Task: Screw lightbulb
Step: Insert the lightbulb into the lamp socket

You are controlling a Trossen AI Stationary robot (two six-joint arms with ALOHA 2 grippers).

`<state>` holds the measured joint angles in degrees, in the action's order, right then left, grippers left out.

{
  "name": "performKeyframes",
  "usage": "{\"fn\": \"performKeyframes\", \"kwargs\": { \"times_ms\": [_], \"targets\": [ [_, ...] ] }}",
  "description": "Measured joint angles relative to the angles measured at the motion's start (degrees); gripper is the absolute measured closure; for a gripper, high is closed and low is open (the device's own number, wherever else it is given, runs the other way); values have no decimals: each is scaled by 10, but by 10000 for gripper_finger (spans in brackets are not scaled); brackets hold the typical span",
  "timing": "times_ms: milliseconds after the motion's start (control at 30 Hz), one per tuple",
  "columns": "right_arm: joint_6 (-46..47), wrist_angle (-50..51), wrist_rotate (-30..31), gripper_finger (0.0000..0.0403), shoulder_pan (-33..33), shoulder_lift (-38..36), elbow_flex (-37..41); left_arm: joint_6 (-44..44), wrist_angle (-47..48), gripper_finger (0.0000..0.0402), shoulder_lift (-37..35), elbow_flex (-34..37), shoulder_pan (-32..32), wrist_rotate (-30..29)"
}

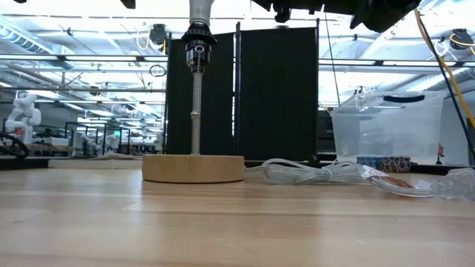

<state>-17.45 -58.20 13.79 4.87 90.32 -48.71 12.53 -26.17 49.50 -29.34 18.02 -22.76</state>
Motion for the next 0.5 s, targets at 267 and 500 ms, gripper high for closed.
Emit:
{"fn": "performKeyframes", "kwargs": {
  "times_ms": [267, 500],
  "targets": [
    [-2, 4, 6, 403, 8, 0, 0, -7, 1, 402, 0, 0, -8, -4],
    [-6, 10, 25, 403, 19, 0, 0, -17, 1, 402, 0, 0, -18, -5]
  ]
}}
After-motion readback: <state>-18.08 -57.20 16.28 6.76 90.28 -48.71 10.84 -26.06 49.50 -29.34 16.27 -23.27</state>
